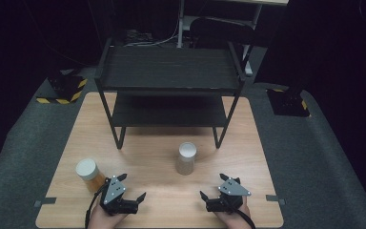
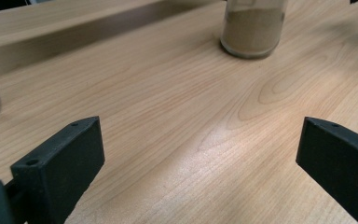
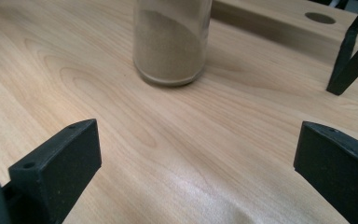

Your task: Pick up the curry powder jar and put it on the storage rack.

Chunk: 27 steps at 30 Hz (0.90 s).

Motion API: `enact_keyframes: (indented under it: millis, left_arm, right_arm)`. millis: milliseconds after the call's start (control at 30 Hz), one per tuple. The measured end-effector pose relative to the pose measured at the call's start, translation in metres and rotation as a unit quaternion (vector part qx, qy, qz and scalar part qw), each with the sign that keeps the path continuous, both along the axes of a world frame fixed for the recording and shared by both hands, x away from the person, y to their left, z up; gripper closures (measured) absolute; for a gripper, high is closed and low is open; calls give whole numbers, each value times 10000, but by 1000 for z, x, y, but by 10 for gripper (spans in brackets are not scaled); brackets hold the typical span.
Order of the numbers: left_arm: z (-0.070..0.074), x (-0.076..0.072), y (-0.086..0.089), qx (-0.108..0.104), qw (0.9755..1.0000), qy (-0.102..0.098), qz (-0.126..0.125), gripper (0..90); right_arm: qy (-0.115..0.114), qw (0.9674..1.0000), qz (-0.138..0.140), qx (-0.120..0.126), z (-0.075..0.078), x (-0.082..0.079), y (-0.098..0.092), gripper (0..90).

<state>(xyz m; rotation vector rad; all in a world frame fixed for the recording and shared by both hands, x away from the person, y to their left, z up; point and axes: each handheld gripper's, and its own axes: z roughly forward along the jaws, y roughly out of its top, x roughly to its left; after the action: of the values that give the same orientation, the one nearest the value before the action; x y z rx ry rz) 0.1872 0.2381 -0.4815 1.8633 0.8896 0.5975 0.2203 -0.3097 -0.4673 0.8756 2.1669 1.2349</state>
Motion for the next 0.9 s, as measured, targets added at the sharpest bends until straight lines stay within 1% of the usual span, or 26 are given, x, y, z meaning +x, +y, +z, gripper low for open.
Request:
enact_keyframes:
  millis: [67, 133, 167, 200, 300, 333, 467, 533, 633, 800, 900]
  left_arm:
    - [1, 0, -2, 82, 10000, -3, -26, 12]
    - [1, -1, -3, 71, 10000, -26, -7, 12]
    - [1, -1, -3, 71, 10000, -20, 2, 11]
    - [2, -1, -5, 148, 9999, -15, -20, 12]
    - [3, -1, -5, 179, 9998, 1, -55, 11]
    - [3, -2, -5, 155, 9999, 18, 2, 11]
    - [3, -1, -4, 135, 9999, 61, 45, 11]
    - [4, 1, 0, 56, 9998, 166, 54, 11]
    - [4, 0, 0, 72, 9997, 187, 119, 13]
    - [5, 0, 1, 50, 9996, 243, 152, 13]
    - [5, -1, 1, 61, 9997, 225, 119, 13]
  right_arm:
    - [21, 10000, -21, 48, 0, 1, -3, 0]
    - [33, 9999, -31, 109, -1, 1, -5, 1]
    - [23, 9999, -27, 100, -1, 1, -6, 1]
    - [-8, 10000, -8, 72, -1, 0, -5, 1]
    - [-30, 10000, -3, 28, -1, -1, -4, 1]
    - [-52, 10000, -23, -5, -1, -1, -3, 1]
    - [-61, 10000, -47, -19, -1, -2, -2, 1]
    - [-52, 10000, -68, 5, -1, -2, -2, 1]
    - [-50, 10000, -64, 10, -1, -3, -2, 1]
    - [-38, 10000, -63, -8, -1, -2, -2, 3]
    - [-33, 10000, -72, 18, -1, -2, -2, 3]
